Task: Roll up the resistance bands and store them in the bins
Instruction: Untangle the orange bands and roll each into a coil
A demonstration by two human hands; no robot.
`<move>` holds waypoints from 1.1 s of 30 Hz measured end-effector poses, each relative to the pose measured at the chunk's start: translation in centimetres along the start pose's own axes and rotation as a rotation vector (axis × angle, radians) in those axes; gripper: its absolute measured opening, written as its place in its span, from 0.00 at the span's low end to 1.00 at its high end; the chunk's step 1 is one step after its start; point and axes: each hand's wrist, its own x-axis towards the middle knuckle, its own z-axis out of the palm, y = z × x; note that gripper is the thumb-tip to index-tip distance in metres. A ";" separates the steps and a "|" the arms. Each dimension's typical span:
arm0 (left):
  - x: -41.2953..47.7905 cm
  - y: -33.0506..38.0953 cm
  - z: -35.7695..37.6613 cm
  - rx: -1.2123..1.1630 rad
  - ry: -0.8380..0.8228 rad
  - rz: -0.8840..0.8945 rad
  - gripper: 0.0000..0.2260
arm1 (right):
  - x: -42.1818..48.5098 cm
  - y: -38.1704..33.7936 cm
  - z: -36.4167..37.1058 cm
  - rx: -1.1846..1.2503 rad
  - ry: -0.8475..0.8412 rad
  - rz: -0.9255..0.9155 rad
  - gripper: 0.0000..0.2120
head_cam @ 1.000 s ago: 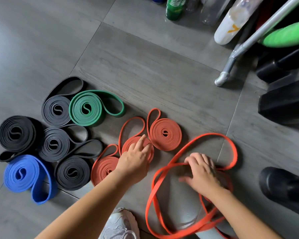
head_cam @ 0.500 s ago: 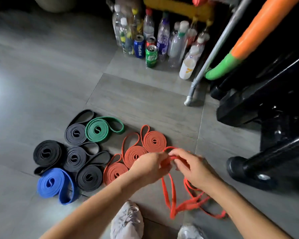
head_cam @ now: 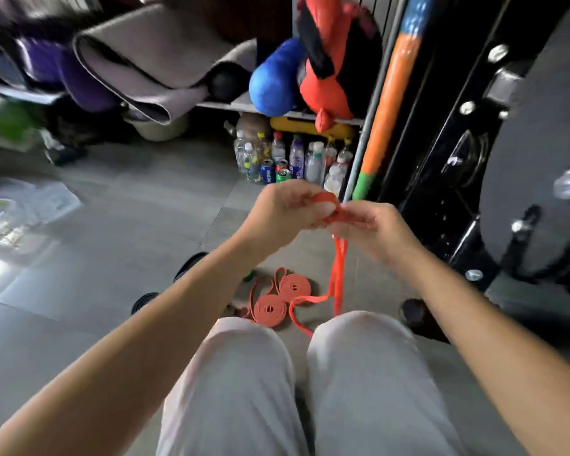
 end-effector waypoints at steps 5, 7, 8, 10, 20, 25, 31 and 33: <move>-2.7 5.3 0.3 0.030 0.090 0.090 0.09 | -2.0 -5.0 -0.7 -0.074 0.030 -0.092 0.13; -4.0 6.6 0.3 -0.009 0.134 0.088 0.08 | -3.1 -5.9 -0.3 -0.140 0.010 -0.092 0.15; -4.7 7.2 0.3 -0.034 0.150 0.089 0.08 | -3.6 -6.1 -0.1 -0.185 0.001 -0.094 0.15; -5.6 8.2 0.2 -0.073 0.171 0.092 0.07 | -4.4 -6.3 0.5 -0.208 -0.001 -0.099 0.14; -9.4 7.5 -0.7 -0.099 0.264 -0.169 0.04 | -5.9 -10.1 0.5 -0.136 0.084 -0.108 0.06; -9.7 8.3 -0.4 0.816 0.210 -0.022 0.19 | -6.4 -9.7 0.2 -0.709 -0.073 -0.093 0.07; -10.0 9.0 0.8 1.101 0.200 0.117 0.40 | -7.4 -9.9 0.0 -0.915 -0.155 -0.102 0.05; -9.9 8.6 1.1 1.092 0.085 0.071 0.32 | -7.8 -9.5 -0.3 -0.884 -0.169 -0.110 0.05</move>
